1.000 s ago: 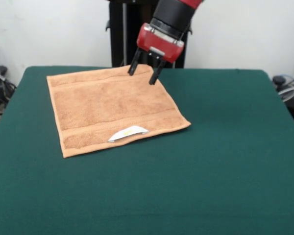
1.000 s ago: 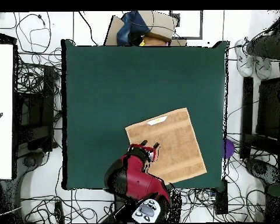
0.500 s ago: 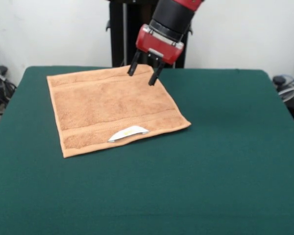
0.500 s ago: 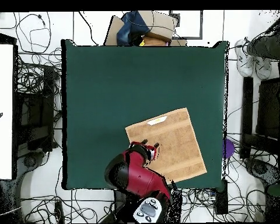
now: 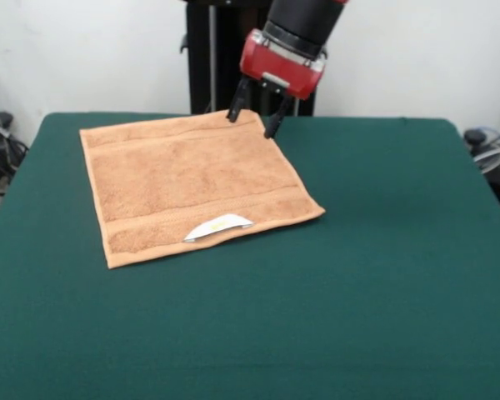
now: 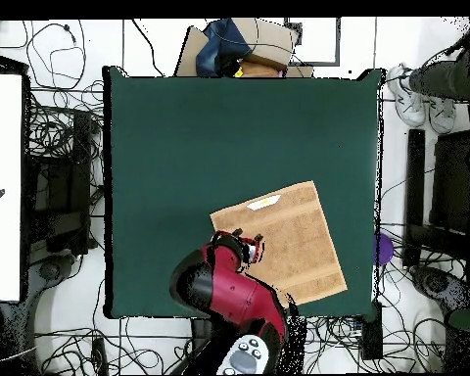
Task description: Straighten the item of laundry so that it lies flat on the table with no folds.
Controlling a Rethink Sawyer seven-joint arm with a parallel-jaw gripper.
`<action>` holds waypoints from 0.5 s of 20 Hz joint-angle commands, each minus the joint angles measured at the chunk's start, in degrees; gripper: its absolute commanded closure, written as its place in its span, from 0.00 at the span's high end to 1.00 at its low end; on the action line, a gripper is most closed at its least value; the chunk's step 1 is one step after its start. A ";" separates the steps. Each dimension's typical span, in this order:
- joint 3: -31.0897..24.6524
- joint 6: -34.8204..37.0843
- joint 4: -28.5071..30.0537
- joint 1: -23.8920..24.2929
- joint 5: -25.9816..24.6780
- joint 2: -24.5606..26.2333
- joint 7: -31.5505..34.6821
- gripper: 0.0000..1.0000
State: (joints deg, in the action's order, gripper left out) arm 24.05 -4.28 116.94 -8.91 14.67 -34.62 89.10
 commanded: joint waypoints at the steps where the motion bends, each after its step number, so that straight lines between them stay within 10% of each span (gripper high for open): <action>1: 0.03 6.23 -5.42 -4.83 5.15 2.70 12.58 1.00; 10: 2.61 9.08 -12.76 -10.69 14.96 11.83 15.57 1.00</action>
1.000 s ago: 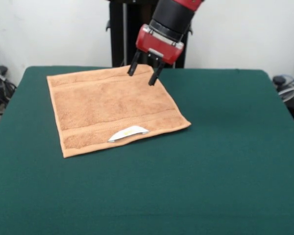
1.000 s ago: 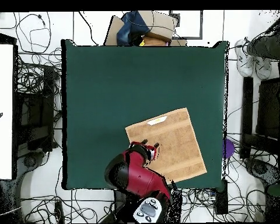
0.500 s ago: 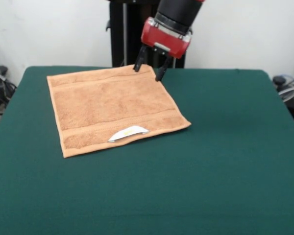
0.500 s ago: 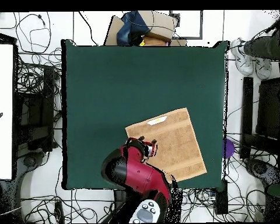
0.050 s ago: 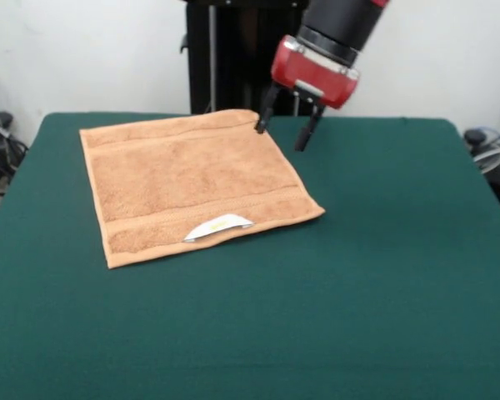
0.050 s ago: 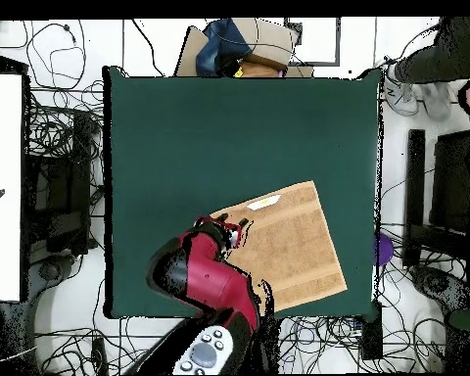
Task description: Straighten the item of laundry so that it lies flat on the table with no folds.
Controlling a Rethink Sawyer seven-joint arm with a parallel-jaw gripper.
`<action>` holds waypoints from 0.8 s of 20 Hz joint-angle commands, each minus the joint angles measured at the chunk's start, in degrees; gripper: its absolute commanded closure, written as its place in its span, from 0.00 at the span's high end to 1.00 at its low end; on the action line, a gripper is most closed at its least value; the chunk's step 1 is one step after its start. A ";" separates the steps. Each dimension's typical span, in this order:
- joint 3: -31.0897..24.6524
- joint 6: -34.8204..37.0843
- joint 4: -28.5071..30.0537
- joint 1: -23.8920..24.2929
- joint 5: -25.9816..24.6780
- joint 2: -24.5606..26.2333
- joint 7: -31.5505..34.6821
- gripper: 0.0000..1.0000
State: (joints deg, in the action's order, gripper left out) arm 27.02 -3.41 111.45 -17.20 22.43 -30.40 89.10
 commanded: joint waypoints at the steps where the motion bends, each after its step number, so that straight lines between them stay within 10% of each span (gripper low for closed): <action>1: -0.04 8.51 -7.71 -2.82 7.94 8.10 15.58 1.00; 16: 2.38 6.37 -7.42 -6.24 14.38 13.00 16.66 1.00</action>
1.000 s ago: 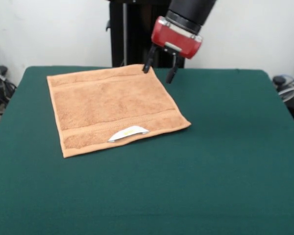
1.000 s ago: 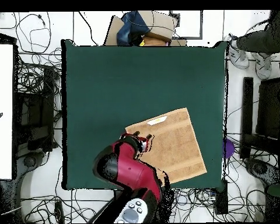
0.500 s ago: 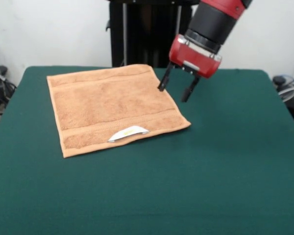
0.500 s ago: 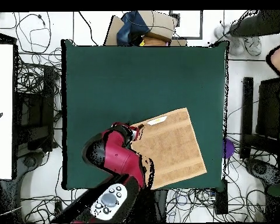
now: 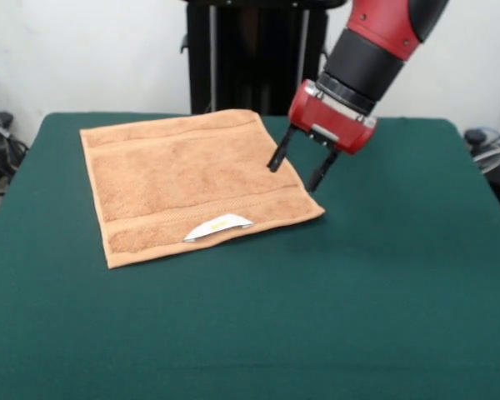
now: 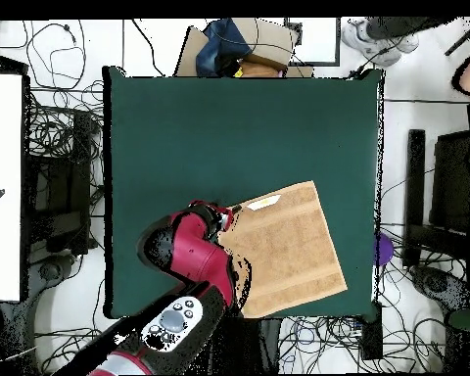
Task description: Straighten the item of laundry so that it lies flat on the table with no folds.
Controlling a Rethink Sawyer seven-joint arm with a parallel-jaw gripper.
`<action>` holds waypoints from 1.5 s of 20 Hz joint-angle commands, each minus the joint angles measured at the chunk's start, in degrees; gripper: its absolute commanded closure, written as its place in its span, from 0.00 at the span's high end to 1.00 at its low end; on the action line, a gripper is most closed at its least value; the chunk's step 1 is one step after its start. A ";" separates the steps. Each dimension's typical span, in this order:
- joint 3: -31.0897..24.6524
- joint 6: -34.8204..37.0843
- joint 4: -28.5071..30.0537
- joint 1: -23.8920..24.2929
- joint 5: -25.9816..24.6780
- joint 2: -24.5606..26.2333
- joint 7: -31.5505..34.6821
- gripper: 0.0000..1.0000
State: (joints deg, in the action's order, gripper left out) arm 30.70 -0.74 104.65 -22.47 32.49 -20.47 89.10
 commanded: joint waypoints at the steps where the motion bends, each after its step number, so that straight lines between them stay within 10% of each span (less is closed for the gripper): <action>1: -2.27 2.80 -0.39 -0.42 4.05 2.60 16.36 1.00; 30: -6.93 3.28 -2.62 -0.53 10.52 2.51 17.51 1.00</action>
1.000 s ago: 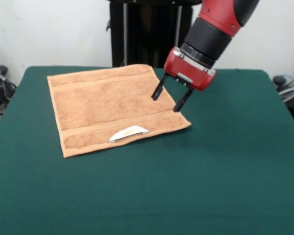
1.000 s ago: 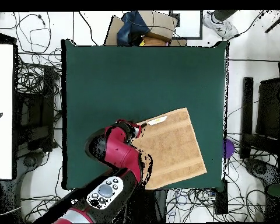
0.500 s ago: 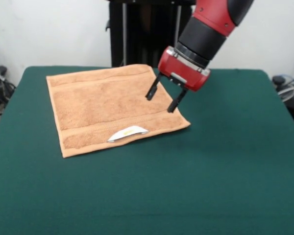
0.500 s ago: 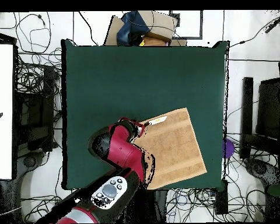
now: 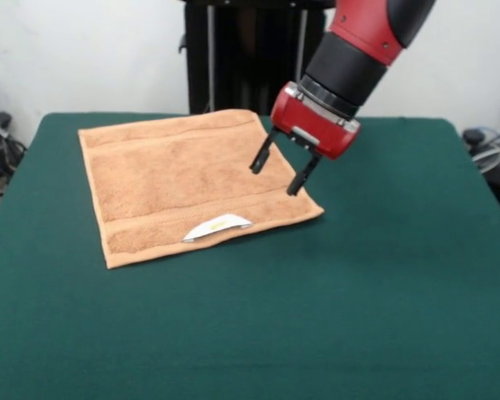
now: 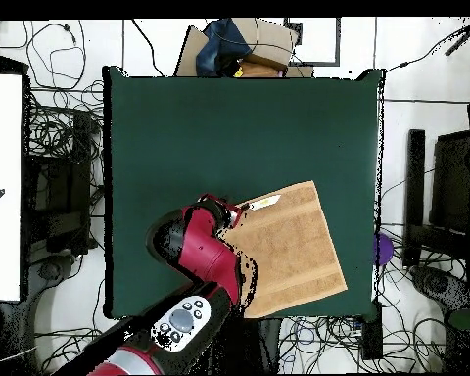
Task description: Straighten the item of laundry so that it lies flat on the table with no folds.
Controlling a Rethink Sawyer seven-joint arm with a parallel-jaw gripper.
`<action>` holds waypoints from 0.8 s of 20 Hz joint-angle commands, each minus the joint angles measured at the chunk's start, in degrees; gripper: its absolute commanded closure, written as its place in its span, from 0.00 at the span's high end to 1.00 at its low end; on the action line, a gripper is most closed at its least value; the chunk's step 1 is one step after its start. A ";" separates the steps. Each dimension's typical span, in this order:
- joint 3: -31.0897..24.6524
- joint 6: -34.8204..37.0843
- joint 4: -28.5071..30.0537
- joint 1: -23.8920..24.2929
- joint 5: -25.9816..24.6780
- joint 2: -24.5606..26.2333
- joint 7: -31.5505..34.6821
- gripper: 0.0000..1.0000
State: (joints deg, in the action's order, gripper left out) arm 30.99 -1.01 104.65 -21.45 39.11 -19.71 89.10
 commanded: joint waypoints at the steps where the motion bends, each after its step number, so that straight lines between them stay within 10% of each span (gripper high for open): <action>1: -7.24 3.32 -2.56 -1.76 4.11 1.84 17.43 1.00; 16: -3.45 6.34 -3.55 -6.83 8.13 3.97 17.34 1.00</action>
State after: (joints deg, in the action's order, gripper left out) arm 31.32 -1.01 104.44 -26.52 43.58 -18.62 89.10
